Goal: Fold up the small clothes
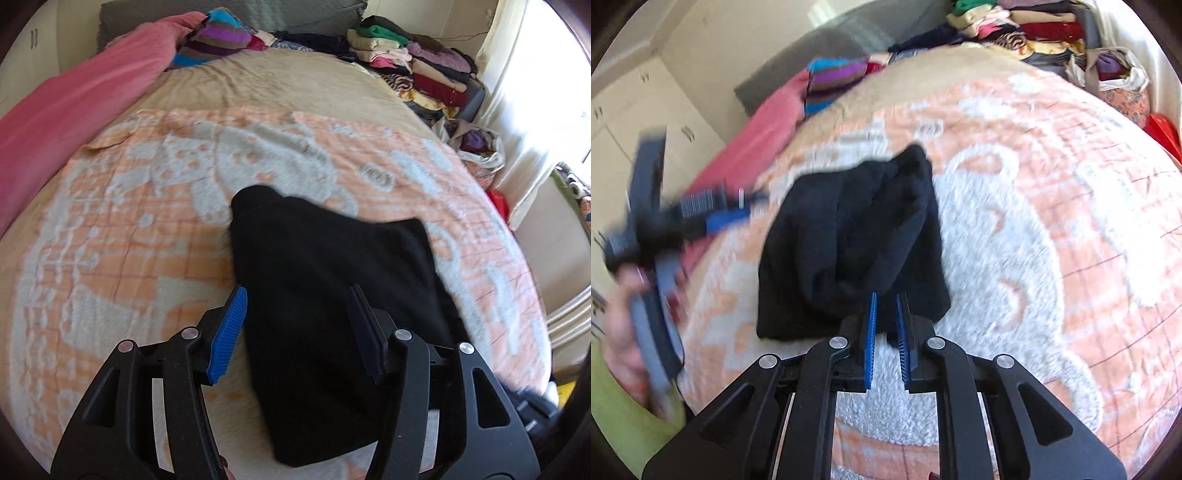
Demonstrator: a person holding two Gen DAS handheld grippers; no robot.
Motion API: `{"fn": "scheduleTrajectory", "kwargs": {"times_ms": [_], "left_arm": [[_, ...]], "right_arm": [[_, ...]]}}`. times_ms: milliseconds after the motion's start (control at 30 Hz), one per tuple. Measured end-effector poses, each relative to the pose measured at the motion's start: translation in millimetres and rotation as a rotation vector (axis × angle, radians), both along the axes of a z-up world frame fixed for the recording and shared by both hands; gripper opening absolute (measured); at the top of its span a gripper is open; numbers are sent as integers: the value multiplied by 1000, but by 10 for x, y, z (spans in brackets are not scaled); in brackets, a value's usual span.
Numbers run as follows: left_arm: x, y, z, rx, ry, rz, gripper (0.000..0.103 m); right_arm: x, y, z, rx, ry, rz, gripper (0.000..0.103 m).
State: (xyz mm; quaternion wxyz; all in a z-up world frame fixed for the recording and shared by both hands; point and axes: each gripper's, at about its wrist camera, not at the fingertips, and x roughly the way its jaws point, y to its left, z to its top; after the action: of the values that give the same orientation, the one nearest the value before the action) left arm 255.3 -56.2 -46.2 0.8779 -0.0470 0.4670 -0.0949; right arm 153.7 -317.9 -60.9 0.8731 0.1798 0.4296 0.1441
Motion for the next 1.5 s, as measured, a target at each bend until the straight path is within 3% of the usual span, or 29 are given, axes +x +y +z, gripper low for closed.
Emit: {"fn": "scheduleTrajectory", "kwargs": {"times_ms": [67, 100, 133, 200, 367, 467, 533, 600, 667, 733, 867, 967, 1067, 1100, 1233, 1367, 1500], "left_arm": [[-84, 97, -119, 5, 12, 11, 48], [-129, 104, -163, 4, 19, 8, 48], [-176, 113, -207, 8, 24, 6, 49], [-264, 80, -291, 18, 34, -10, 51], [-353, -94, -340, 68, 21, -60, 52], [-361, -134, -365, 63, 28, -66, 52], [-371, -149, -399, 64, 33, -71, 52], [-382, -162, -407, 71, 29, -73, 52], [-385, -164, -400, 67, 29, -73, 52], [-399, -178, -383, 63, 26, -75, 53], [-449, -245, -322, 36, 12, -106, 56], [-435, -307, -402, 50, 36, -117, 59], [-447, -342, -511, 71, 57, -113, 59], [-460, -338, -508, 72, 54, -113, 59], [-479, -319, -452, 69, 45, -115, 59], [-505, -316, -442, 69, 45, -119, 59], [-531, -315, -435, 71, 50, -125, 59]], "right_arm": [[35, -32, 63, 3, -24, 7, 12], [58, -22, 87, 3, -30, 21, 18], [98, -1, 106, 7, -29, 41, 30], [186, 31, 145, 28, -25, 54, 41], [639, 289, 171, 22, 14, 104, 44], [941, 374, 47, 73, 70, 126, 47], [1090, 442, -89, 75, 122, 123, 60], [1144, 489, -205, 65, 141, 129, 58], [1127, 517, -306, 102, 142, 162, 22], [1057, 476, -234, 109, 103, 157, 15], [998, 430, 10, -1, 2, 151, 15], [1059, 482, -211, -130, 37, 147, 16], [1113, 395, -351, -88, 75, 122, 27], [1096, 331, -290, -73, 64, 109, 38], [892, 136, -74, -42, 2, 119, 39], [722, 43, -1, -4, 22, 177, 42], [638, 139, 62, -59, 7, 257, 42]]}}
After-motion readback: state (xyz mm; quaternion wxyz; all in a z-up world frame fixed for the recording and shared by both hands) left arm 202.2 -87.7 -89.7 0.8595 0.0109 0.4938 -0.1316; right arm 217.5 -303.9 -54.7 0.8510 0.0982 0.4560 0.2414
